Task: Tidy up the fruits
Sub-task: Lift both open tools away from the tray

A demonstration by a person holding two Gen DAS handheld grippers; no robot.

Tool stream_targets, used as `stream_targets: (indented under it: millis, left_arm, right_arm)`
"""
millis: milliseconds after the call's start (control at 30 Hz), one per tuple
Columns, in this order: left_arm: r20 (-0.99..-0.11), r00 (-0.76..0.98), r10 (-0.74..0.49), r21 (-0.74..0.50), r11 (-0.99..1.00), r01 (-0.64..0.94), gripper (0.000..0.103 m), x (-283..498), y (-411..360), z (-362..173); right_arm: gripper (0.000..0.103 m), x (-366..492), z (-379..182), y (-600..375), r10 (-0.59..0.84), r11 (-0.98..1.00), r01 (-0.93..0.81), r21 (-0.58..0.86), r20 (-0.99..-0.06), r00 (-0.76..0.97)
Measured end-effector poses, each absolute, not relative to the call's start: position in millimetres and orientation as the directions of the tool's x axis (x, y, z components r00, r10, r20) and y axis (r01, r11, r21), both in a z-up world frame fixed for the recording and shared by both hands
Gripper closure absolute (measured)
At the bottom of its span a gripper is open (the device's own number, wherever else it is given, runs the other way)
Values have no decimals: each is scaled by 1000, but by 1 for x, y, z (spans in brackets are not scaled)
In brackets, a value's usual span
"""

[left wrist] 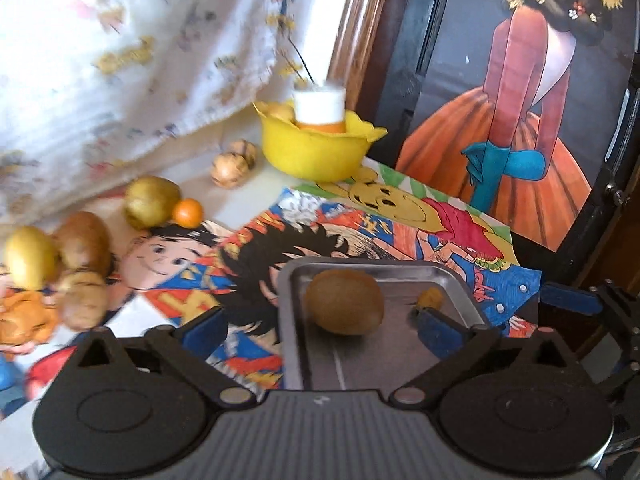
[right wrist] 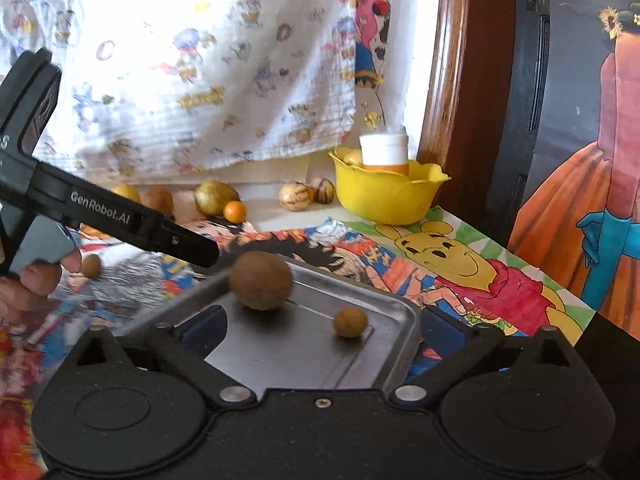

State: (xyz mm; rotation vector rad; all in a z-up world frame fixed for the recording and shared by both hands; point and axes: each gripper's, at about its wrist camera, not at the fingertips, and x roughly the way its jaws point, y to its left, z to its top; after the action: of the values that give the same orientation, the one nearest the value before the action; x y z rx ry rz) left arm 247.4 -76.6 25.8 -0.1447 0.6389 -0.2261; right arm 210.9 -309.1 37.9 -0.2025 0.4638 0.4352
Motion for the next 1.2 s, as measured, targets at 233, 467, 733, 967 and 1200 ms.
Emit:
stream_targets:
  millis: [233, 467, 733, 967, 1200]
  left_arm:
    - [-533, 821, -205, -153, 977, 145, 0, 192, -62, 40]
    - [-542, 817, -197, -136, 980, 146, 0, 147, -46, 42]
    - [-578, 796, -181, -118, 983, 137, 0, 110, -27, 30]
    - [-601, 785, -151, -78, 988, 130, 0, 87, -18, 21]
    - [-638, 762, -113, -65, 994, 93, 0, 75, 4, 10]
  right_arm:
    - [1, 164, 50, -296, 343, 915, -404, -25, -481, 807]
    - [1, 119, 51, -286, 308, 933, -361, 0, -519, 797]
    - [1, 72, 48, -260, 320, 924, -382, 3, -554, 769]
    - [1, 55, 42, -236, 337, 909, -417, 6, -599, 726]
    - [1, 50, 30, -216, 352, 892, -452, 16, -652, 672]
